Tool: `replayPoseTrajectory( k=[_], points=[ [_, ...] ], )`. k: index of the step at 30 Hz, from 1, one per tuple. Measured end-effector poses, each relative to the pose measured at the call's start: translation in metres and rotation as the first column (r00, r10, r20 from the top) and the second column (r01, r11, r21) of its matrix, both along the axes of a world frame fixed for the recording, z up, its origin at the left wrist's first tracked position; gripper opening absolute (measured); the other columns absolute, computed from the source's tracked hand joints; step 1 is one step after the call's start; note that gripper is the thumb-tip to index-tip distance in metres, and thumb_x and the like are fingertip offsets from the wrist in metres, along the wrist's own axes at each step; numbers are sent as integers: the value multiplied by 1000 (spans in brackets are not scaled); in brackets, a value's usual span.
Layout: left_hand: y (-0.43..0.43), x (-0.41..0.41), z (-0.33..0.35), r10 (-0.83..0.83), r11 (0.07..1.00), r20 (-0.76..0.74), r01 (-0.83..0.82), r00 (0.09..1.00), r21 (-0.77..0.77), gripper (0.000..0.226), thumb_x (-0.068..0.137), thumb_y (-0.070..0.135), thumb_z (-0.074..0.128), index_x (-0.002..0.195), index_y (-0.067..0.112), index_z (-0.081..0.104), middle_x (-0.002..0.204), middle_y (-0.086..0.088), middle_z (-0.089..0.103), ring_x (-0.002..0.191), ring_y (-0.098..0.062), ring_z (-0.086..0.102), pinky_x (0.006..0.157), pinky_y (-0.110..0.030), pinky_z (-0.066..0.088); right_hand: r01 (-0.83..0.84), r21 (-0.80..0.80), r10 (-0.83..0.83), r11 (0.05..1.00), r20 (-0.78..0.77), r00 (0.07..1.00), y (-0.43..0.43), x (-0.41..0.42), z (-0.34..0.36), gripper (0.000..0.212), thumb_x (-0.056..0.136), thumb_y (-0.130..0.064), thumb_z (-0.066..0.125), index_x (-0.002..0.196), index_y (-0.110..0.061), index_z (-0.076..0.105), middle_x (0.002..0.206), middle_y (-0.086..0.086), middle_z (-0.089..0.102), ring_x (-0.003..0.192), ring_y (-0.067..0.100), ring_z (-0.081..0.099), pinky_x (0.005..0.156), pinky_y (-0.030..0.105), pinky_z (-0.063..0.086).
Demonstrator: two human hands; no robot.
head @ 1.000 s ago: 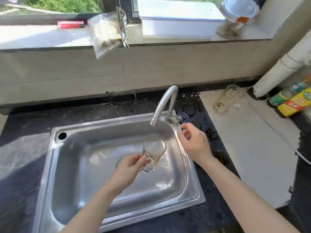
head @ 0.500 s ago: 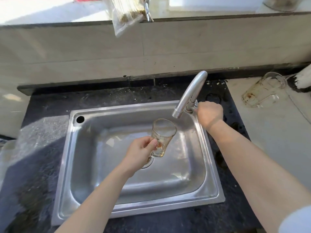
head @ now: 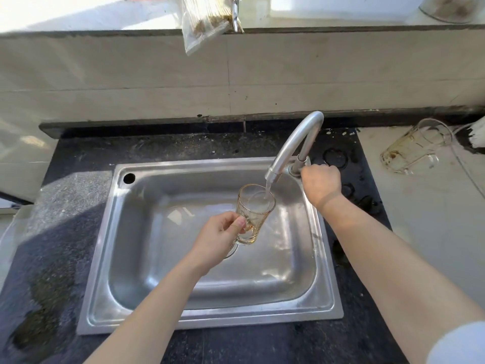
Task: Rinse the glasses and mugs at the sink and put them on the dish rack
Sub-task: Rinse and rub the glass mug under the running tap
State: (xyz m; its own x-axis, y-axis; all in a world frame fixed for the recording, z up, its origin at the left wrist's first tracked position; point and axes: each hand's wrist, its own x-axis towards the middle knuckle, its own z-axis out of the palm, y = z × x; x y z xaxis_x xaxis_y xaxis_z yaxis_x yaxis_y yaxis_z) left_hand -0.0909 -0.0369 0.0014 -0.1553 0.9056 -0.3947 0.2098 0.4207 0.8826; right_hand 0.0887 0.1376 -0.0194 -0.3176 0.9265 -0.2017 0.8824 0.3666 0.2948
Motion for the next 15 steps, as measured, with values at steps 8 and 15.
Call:
replayPoseTrajectory(
  k=[8, 15],
  points=[
    [-2, 3, 1, 27, 1000, 1, -27, 1000, 6, 28, 98, 16, 50, 71, 16, 58, 53, 15, 57, 47, 4, 43, 52, -11, 33, 140, -99, -157, 985, -190, 969, -6, 6, 3, 23, 96, -15, 48, 116, -8, 57, 112, 8, 64, 104, 29, 61, 74, 33, 41],
    [-2, -1, -7, 41, 999, 57, -39, 998, -29, 24, 99, 18, 48, 81, 14, 63, 75, 6, 65, 67, -18, 41, 62, -27, 33, 30, -746, -691, 666, -600, 404, -68, 11, 13, 55, 76, -7, 73, 126, -12, 53, 120, 6, 60, 102, 16, 55, 84, 25, 42]
  ],
)
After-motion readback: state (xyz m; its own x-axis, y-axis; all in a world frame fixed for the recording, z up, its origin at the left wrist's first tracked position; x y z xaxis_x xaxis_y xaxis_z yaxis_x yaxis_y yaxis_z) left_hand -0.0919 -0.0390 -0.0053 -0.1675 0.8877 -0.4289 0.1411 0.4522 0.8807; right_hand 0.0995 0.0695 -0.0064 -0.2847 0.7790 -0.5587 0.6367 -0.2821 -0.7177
